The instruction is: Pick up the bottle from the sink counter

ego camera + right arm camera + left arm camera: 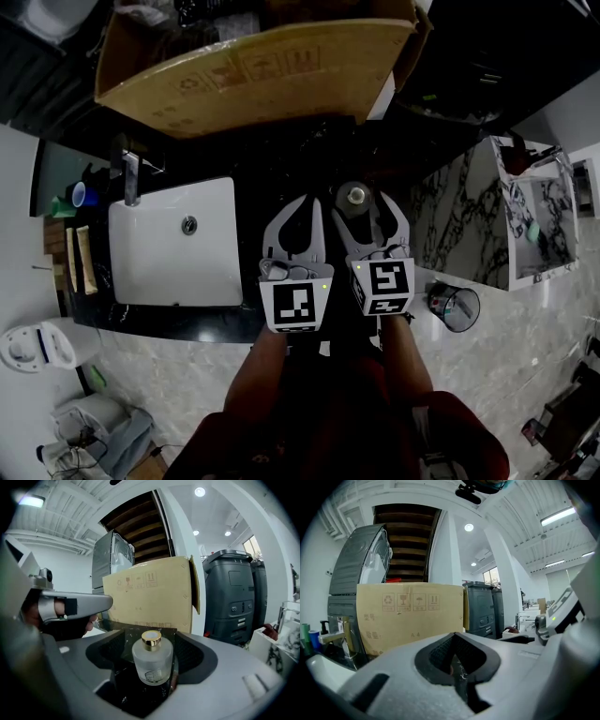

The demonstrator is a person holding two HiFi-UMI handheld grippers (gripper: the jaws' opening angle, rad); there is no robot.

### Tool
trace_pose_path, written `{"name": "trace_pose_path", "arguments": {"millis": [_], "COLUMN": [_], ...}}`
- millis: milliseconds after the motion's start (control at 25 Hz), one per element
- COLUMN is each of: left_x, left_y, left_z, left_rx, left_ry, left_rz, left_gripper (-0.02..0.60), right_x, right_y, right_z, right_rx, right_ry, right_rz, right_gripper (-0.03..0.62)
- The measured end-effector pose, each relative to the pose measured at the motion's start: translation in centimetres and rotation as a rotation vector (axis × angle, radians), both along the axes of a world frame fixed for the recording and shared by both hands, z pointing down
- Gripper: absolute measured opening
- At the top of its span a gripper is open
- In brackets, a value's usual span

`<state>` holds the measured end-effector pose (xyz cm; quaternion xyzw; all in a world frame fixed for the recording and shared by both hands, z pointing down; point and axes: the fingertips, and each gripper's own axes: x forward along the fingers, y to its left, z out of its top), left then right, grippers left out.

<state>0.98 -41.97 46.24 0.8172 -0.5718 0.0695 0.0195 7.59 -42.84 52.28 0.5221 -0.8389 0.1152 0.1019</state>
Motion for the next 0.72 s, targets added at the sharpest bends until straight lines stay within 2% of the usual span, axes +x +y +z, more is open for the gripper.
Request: {"name": "trace_pose_path", "arguments": {"millis": [120,280,440,720], "left_x": [-0.2,-0.2,-0.4,-0.8], "left_y": [-0.3,-1.2,-1.5,-2.4], "left_z": [0.7,0.8,2.2,2.6], "left_rx": [-0.023,0.000,-0.054,-0.038], "left_ry": [-0.003,0.007,-0.018,-0.016], "left_rz": [-0.006,-0.014,-0.012,-0.022], "left_gripper": [0.003,0.003,0.003,0.003], "right_x": [-0.2,-0.4,-0.7,-1.4], "right_y": [-0.4,-1.1,-1.8,-2.6], "right_z": [0.8,2.0,3.1,4.7], "right_rx": [-0.021,-0.044,-0.063,-0.104], "right_ry": [0.008,0.017,0.026,0.027], "right_rz": [-0.012,-0.021,-0.023,-0.050], "right_gripper": [0.348,0.362,0.368,0.374]}}
